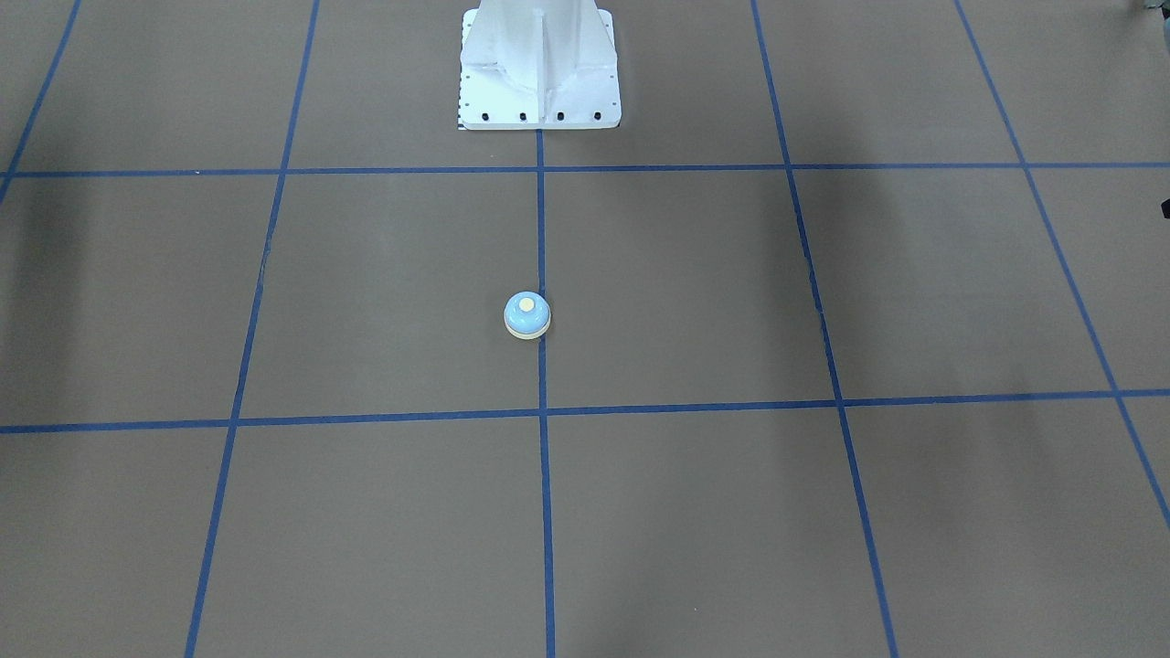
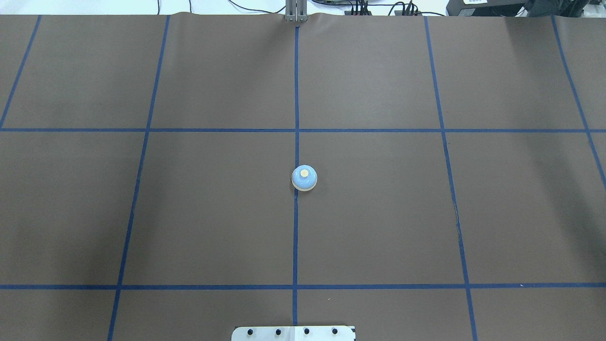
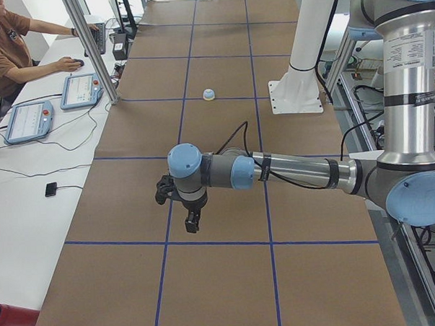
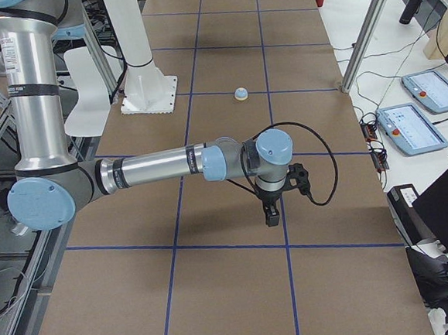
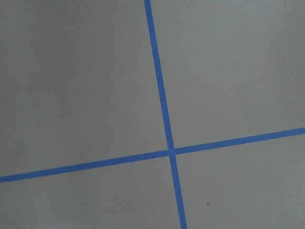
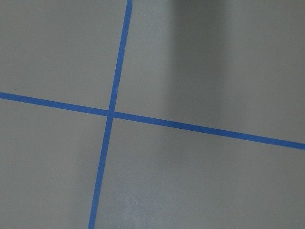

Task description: Place and press bell with both arms

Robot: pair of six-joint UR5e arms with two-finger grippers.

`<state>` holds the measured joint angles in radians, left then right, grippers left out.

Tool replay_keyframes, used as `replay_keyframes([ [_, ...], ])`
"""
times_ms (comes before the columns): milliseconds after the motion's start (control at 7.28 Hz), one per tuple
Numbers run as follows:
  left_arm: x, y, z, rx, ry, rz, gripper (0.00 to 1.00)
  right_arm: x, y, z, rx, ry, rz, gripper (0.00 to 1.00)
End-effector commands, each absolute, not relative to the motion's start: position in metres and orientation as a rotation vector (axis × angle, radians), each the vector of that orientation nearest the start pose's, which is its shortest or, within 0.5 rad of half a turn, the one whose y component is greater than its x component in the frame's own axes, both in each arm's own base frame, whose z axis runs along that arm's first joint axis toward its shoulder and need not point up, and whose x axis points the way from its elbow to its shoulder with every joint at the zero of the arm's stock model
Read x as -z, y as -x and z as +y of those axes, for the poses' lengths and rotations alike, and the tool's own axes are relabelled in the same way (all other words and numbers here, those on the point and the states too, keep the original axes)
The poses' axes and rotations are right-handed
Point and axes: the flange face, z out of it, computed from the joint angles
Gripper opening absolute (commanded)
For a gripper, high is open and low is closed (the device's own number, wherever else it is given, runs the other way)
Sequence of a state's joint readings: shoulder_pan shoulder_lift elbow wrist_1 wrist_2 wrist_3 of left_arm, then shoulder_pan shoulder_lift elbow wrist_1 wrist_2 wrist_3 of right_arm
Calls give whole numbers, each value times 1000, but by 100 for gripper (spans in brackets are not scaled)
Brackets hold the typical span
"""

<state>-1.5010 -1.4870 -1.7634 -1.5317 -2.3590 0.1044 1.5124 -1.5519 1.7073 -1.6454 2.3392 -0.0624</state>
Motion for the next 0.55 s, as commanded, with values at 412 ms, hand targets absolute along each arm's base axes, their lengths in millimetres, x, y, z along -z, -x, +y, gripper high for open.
replay_keyframes([
  [412, -611, 59, -452, -159, -114, 781, 100, -598, -34, -501, 142, -64, -770, 100],
])
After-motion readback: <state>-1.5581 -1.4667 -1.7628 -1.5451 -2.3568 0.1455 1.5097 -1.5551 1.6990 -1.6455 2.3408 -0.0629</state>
